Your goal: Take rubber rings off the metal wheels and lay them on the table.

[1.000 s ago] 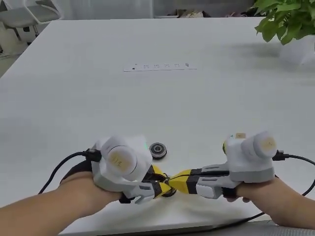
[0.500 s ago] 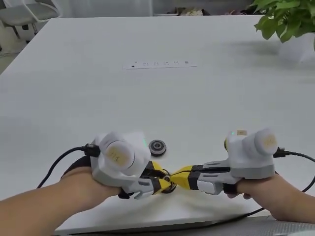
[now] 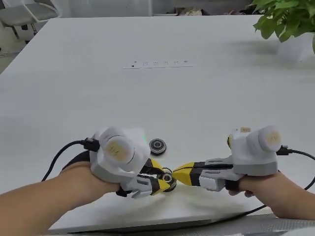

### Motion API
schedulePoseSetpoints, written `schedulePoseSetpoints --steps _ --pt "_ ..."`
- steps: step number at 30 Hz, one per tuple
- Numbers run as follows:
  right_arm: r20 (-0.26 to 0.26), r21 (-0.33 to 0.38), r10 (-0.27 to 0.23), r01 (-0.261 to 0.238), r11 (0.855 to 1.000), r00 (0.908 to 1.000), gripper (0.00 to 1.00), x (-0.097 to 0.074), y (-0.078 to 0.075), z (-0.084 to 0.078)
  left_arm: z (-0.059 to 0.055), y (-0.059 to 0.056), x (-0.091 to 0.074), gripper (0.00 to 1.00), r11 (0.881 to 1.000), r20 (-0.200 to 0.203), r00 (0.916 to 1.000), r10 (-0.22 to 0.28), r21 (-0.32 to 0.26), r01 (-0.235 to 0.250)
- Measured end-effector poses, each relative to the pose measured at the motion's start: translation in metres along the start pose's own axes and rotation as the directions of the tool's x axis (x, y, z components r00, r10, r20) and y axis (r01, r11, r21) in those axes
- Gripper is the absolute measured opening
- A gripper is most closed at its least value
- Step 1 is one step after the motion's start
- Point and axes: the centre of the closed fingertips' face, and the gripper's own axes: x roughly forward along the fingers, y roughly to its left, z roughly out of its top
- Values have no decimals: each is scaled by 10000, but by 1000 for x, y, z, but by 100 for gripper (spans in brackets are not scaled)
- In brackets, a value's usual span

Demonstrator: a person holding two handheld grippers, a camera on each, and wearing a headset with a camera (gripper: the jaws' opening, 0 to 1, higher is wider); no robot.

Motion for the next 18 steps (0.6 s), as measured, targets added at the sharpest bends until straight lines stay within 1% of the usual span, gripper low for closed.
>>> schedulePoseSetpoints --steps 3,7,12,15,18 --pt "21 -13 9 -8 10000 10000 0 -1 1 1 2 1 -5 16 9999 90 10000 -38 -154 39" --pt "45 -5 12 -12 10000 10000 0 -2 2 2 5 1 -13 23 9993 262 9997 -1 -371 10" --pt "264 115 -13 10 9999 9997 0 -5 2 8 8 -1 -23 28 9994 346 9994 3 -350 9" --pt "296 113 -29 26 9999 9996 0 -6 3 10 9 -2 -28 31 9990 427 9991 -18 -448 37" --pt "293 68 -25 23 10000 9996 0 -7 4 12 8 -2 -35 32 9992 480 9988 48 -393 -29"
